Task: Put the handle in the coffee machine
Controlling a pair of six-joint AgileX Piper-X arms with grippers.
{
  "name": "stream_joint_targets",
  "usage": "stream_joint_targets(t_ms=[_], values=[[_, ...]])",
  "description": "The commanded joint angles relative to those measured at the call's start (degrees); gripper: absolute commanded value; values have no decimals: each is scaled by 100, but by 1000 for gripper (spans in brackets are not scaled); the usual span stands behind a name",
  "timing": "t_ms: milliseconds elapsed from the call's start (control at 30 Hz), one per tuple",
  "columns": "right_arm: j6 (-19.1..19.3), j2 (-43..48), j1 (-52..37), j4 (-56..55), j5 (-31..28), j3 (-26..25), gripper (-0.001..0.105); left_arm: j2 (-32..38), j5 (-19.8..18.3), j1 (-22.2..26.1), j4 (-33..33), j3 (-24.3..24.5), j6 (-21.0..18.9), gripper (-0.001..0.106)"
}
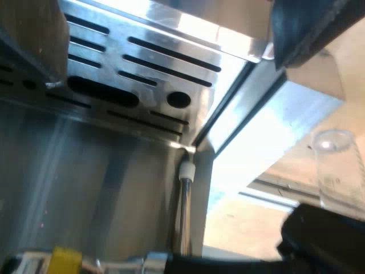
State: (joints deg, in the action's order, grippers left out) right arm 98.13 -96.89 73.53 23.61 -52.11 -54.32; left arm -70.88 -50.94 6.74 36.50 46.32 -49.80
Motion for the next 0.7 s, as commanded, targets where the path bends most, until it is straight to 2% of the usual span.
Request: stream_joint_targets(t_ms=[33, 200, 367, 633, 700], values=[[62, -92, -102, 256, -191, -13, 70, 202, -799, -16, -383, 225, -138, 0], [62, -367, -486, 929, 220, -13, 45, 202, -799, -16, -383, 225, -138, 0], [62, -549, -824, 1400, 850, -13, 43, 202, -799, -16, -383, 225, -138, 0], [62, -777, -1188, 2039, 862, -47, 43, 202, -799, -16, -383, 225, -138, 0], [164, -852, -1194, 2160, 693, -95, 43, 202, -799, -16, -383, 225, -138, 0]])
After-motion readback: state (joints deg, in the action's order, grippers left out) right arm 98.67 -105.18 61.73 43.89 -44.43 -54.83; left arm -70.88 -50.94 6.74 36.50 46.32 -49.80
